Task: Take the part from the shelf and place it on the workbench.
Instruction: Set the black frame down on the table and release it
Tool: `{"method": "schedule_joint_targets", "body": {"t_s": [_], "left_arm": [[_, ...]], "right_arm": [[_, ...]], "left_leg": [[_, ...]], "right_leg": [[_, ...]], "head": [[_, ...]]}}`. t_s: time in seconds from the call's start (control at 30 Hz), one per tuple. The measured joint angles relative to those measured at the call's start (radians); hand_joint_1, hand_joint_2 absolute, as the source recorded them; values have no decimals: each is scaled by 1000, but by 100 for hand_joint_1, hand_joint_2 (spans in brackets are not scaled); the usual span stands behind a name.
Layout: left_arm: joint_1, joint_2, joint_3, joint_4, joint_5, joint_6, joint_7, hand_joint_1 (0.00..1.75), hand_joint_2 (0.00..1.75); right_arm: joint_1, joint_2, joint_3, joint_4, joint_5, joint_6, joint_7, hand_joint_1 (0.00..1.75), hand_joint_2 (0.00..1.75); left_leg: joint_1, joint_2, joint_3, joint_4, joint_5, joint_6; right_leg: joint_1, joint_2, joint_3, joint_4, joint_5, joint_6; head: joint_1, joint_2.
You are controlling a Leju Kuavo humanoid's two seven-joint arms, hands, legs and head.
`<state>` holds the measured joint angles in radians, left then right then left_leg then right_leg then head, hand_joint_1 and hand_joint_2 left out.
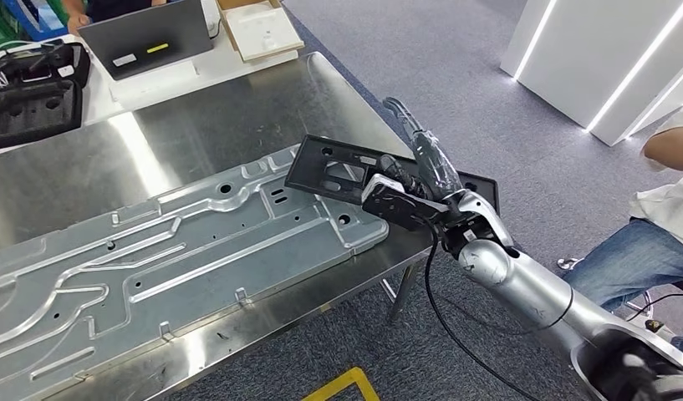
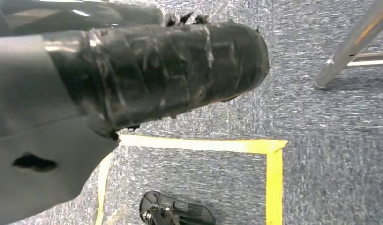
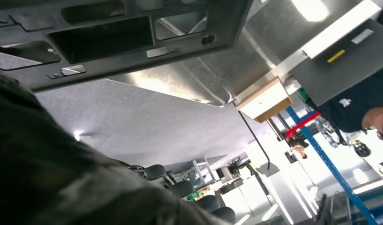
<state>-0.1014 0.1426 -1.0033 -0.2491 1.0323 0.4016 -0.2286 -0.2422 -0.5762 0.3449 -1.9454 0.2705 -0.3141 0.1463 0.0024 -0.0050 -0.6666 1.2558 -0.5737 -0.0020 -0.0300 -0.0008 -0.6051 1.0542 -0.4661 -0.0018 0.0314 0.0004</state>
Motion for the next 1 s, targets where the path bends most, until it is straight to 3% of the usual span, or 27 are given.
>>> {"method": "schedule_joint_targets", "body": {"t_s": [0.07,0.13,0.2,0.27,0.33,0.4,0.43,0.47,0.57,0.63,0.73,0.77,0.83,0.9,0.93,0.97,1.0], "left_arm": [[-2,0,0,0,0,1,-1,0,0],[-4,0,1,0,0,3,-2,0,0],[-5,0,1,0,-1,4,-1,0,0],[-4,-1,1,0,-2,6,2,0,0],[-4,-1,1,0,-4,9,3,0,0],[-4,-1,1,0,-5,11,4,0,0],[-4,-1,1,0,-5,12,4,0,0],[-4,-2,1,0,-5,12,3,0,0],[-4,-3,1,0,-5,13,1,0,0],[-5,-4,1,0,-4,13,-2,0,0],[-3,-5,2,0,-2,13,-3,0,0],[-3,-5,2,0,-1,14,-3,0,0],[-4,-5,2,0,2,15,-3,0,0],[-3,-5,2,0,5,17,-3,0,0],[-3,-5,2,0,6,17,-3,0,0],[-3,-5,2,0,7,18,-3,0,0],[-3,-5,2,0,8,20,-3,0,0]], "right_arm": [[2,1,-10,-14,0,-1,0,0,0],[3,2,-19,-25,0,-3,-1,0,0],[7,2,-26,-34,-5,-7,-3,0,0],[10,2,-33,-44,-12,-12,-3,0,0],[11,2,-44,-51,-17,-16,-3,0,0],[15,2,-52,-56,-18,-18,-3,0,0],[18,2,-55,-58,-19,-18,-3,0,0],[20,2,-57,-60,-19,-18,-3,0,0],[21,2,-66,-71,-18,-19,-2,0,0],[21,2,-73,-81,-16,-20,-1,0,0],[23,2,-79,-90,-16,-23,1,0,0],[24,2,-81,-94,-16,-24,2,0,0],[24,2,-86,-102,-16,-29,5,0,0],[27,2,-91,-108,-17,-34,7,0,0],[29,2,-93,-110,-17,-35,9,0,0],[33,2,-96,-113,-19,-37,10,0,0],[36,2,-99,-116,-21,-38,11,0,0]], "left_leg": [[-3,-1,77,-140,53,11],[-9,-3,115,-218,69,18],[-11,-2,114,-228,73,25],[-6,1,113,-241,88,37],[-3,5,108,-250,102,50],[-6,6,97,-249,109,56],[-7,6,92,-246,110,57],[-8,6,86,-242,111,57],[-10,5,70,-221,110,53],[-15,4,58,-209,112,46],[-16,3,45,-203,118,31],[-15,3,39,-193,107,25],[-9,3,13,-120,44,10],[-3,3,-22,-1,-32,-2],[-1,3,-30,40,-52,-5],[0,3,-19,44,-51,-6],[1,3,10,10,-34,-5]], "right_leg": [[2,0,-1,0,3,5],[3,1,-4,-2,9,15],[4,1,-7,-8,18,29],[4,2,-14,3,3,38],[5,2,-47,86,-61,39],[6,2,-91,211,-127,40],[7,2,-99,245,-137,41],[6,2,-90,243,-128,42],[6,1,7,76,-54,41],[9,3,39,5,-38,34],[8,3,31,-2,-27,18],[6,2,29,-4,-21,12],[1,-1,20,-9,-9,2],[1,-1,6,-8,2,-1],[1,-1,-2,-7,7,0],[1,-1,-11,-6,12,2],[0,-1,-18,-5,17,4]], "head": [[0,0],[0,0],[0,0],[1,0],[1,0],[1,0],[1,0],[1,0],[1,0],[1,0],[1,0],[1,0],[0,0],[0,0],[0,0],[0,0],[0,0]]}}
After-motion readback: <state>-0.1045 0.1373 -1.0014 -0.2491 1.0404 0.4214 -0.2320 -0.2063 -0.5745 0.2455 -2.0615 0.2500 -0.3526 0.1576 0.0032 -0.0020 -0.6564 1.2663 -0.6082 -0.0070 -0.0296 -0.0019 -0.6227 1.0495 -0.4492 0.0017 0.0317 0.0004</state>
